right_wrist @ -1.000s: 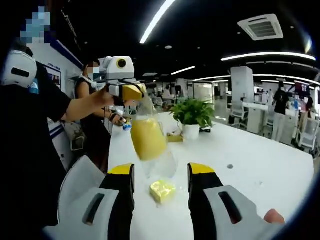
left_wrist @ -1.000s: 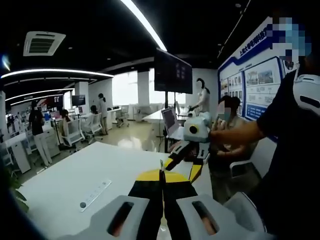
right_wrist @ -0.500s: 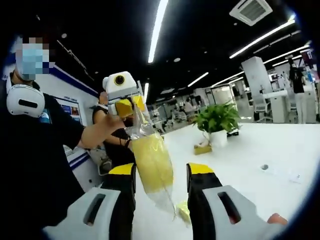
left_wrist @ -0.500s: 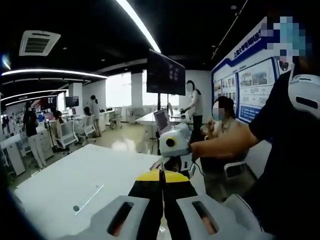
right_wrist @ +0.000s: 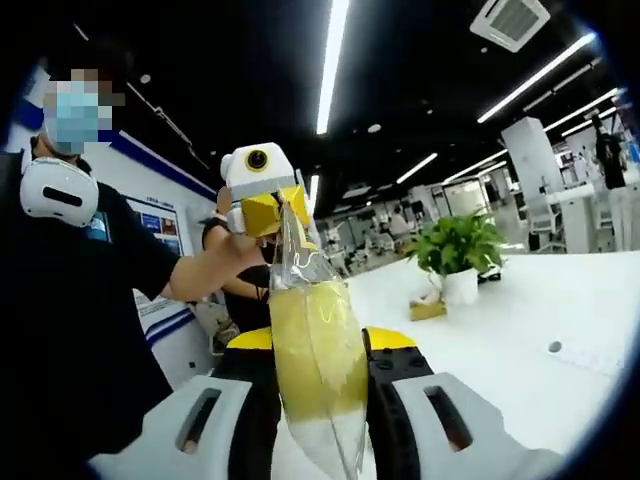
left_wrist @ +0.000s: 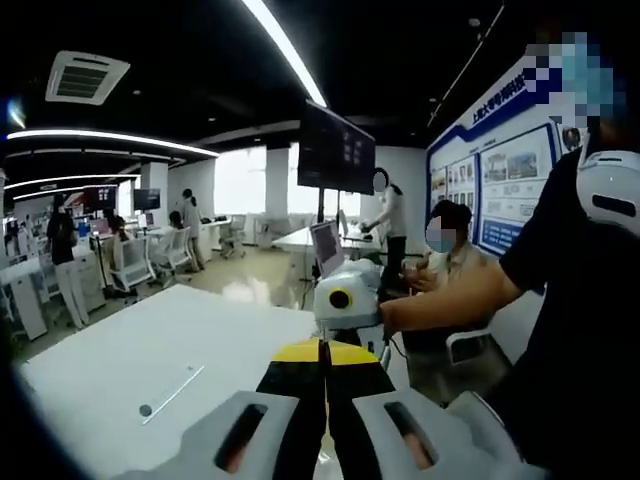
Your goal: Compare the silicone blocks by pressing each to a similar depth, holding the contact briefly, and releasing to observe deformation and rebound differences across the visible hardness samples.
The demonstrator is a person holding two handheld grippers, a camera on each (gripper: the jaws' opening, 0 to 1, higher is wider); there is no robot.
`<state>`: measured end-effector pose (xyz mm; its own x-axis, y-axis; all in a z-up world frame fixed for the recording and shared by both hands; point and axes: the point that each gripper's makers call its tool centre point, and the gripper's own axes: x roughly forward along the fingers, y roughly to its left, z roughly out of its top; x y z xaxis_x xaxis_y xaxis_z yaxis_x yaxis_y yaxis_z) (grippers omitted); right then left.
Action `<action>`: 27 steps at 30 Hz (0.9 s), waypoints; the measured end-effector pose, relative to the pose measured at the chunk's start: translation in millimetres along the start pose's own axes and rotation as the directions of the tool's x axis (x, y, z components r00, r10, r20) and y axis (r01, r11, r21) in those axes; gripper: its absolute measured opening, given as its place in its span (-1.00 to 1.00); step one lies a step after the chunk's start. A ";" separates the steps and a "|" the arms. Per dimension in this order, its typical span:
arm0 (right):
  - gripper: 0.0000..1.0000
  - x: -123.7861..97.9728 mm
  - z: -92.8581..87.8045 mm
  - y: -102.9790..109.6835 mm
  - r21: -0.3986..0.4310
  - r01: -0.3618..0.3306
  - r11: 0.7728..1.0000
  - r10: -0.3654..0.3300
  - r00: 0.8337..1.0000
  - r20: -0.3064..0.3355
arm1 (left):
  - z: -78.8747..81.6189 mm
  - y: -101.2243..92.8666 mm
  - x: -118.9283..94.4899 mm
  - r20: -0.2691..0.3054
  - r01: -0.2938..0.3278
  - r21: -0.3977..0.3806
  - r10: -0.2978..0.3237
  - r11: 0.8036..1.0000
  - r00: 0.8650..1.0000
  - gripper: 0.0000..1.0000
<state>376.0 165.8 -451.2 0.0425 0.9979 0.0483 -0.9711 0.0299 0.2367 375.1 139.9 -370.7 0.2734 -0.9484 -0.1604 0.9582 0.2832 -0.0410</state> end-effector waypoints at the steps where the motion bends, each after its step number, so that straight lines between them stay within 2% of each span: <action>1: -0.53 -1.0 -1.6 -2.3 -0.016 0.000 1.000 0.000 1.000 -0.007 | -2.2 0.7 -2.2 -0.006 0.004 0.000 -0.004 1.000 1.000 -1.00; 3: -0.56 0.9 -6.6 -2.7 -0.021 0.004 1.000 -0.005 1.000 -0.022 | -8.5 2.0 -5.0 -0.021 0.002 0.011 -0.002 1.000 1.000 -1.00; 5: -0.60 2.1 -12.3 -4.3 -0.073 0.018 0.997 -0.021 0.999 -0.043 | -13.7 4.1 -8.3 -0.031 0.005 0.010 -0.005 1.000 0.999 -1.00; 11: -0.68 5.9 -16.6 -5.9 -0.091 0.052 0.994 -0.058 0.996 -0.070 | -21.2 9.9 -15.6 -0.031 -0.002 0.006 0.002 1.000 1.000 -1.00; 15: -0.73 7.8 -21.6 -7.3 -0.122 0.076 0.990 -0.088 0.992 -0.093 | -26.9 4.1 -14.5 -0.040 0.002 0.014 -0.001 1.000 0.999 -1.00; 18: -0.77 8.0 -26.8 -8.3 -0.095 0.095 0.991 -0.106 0.987 -0.123 | -32.0 5.6 -16.5 -0.050 0.000 0.015 0.001 1.000 0.999 -1.00; 27: -0.86 12.4 -30.7 -3.8 -0.154 0.085 0.984 -0.112 0.979 -0.172 | -35.8 2.7 -22.3 -0.044 0.010 0.023 -0.009 1.000 0.999 -1.00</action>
<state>373.0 179.8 -481.3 0.1095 0.9831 -0.1465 -0.9885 0.1231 0.0879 368.6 166.9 -402.6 0.2609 -0.9436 -0.2037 0.9625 0.2705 -0.0202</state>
